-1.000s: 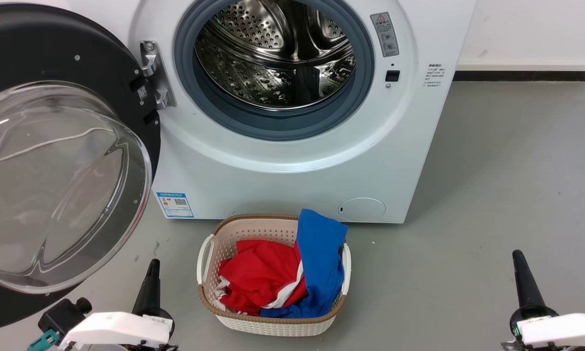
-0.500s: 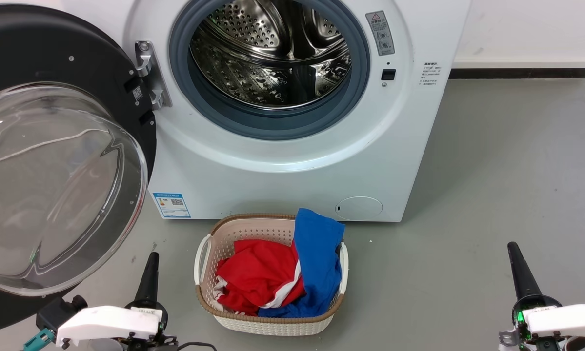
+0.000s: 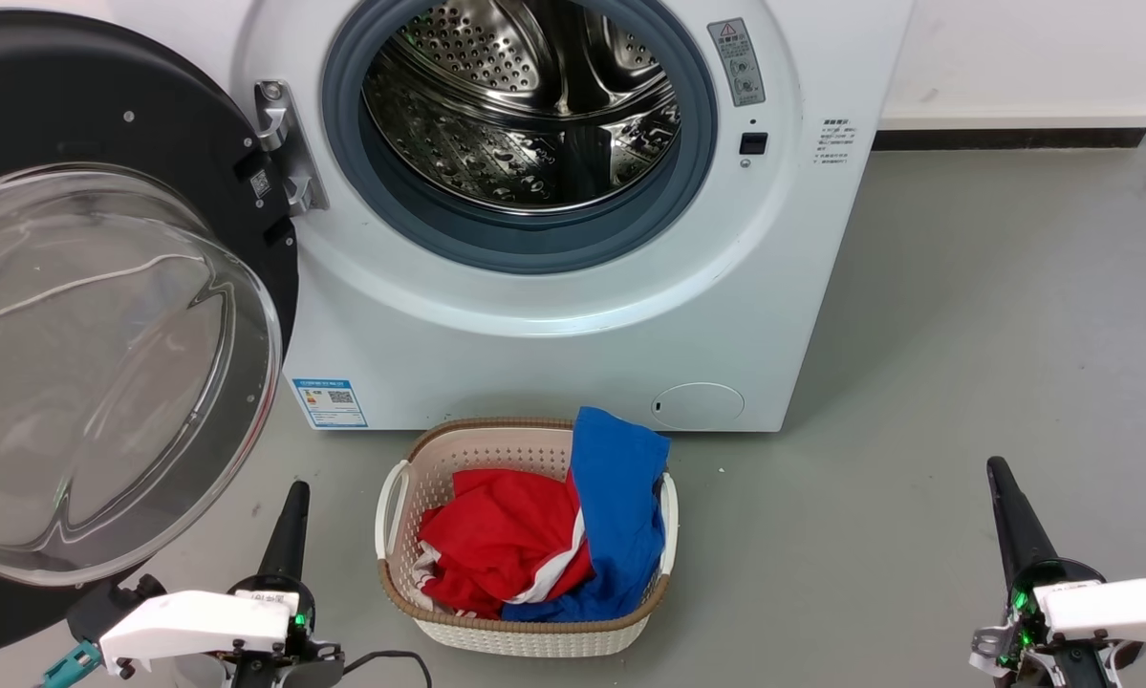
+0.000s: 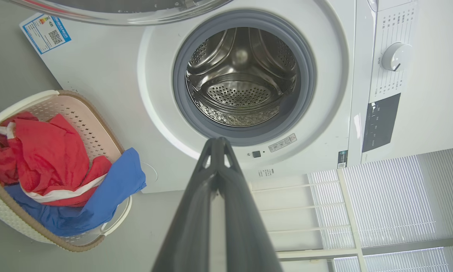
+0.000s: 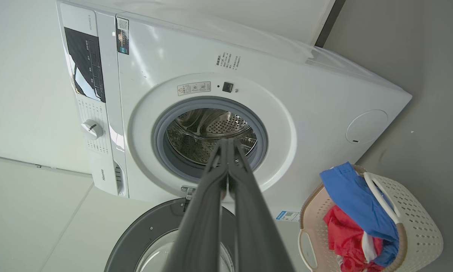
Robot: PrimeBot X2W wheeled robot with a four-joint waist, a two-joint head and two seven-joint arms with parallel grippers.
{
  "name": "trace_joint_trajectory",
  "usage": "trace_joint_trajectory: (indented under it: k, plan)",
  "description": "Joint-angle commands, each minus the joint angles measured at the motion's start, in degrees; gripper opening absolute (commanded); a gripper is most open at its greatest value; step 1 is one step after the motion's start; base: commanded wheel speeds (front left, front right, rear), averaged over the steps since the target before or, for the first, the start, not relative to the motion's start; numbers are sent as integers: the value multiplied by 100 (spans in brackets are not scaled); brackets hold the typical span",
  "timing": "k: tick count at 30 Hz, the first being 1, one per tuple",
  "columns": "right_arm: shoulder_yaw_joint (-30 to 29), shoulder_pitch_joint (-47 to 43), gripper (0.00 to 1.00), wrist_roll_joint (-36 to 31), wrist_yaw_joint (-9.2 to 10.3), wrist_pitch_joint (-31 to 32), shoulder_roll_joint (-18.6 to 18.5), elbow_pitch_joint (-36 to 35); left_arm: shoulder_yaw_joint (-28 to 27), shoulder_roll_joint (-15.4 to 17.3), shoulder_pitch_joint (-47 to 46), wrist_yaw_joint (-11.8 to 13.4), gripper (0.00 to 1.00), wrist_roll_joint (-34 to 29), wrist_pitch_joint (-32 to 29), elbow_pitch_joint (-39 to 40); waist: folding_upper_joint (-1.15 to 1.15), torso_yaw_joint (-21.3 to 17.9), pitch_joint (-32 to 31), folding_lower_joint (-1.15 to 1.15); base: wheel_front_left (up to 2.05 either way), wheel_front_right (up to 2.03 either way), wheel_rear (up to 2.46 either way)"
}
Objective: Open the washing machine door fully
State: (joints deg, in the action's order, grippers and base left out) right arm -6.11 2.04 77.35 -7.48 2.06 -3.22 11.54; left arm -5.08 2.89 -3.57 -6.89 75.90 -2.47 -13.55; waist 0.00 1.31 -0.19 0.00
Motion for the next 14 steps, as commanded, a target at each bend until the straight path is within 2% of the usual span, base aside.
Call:
trace_joint_trajectory:
  k: [1,14]
  plan:
    - [7,129,0,151,-2,33,-30,12,-27,4,-123,-25,0,139,-49,10,0,-6,2,0,0,0,0]
    - [13,275,0,742,-1,196,-25,114,-81,2,-196,-46,0,773,-211,-19,0,-53,15,0,0,0,0]
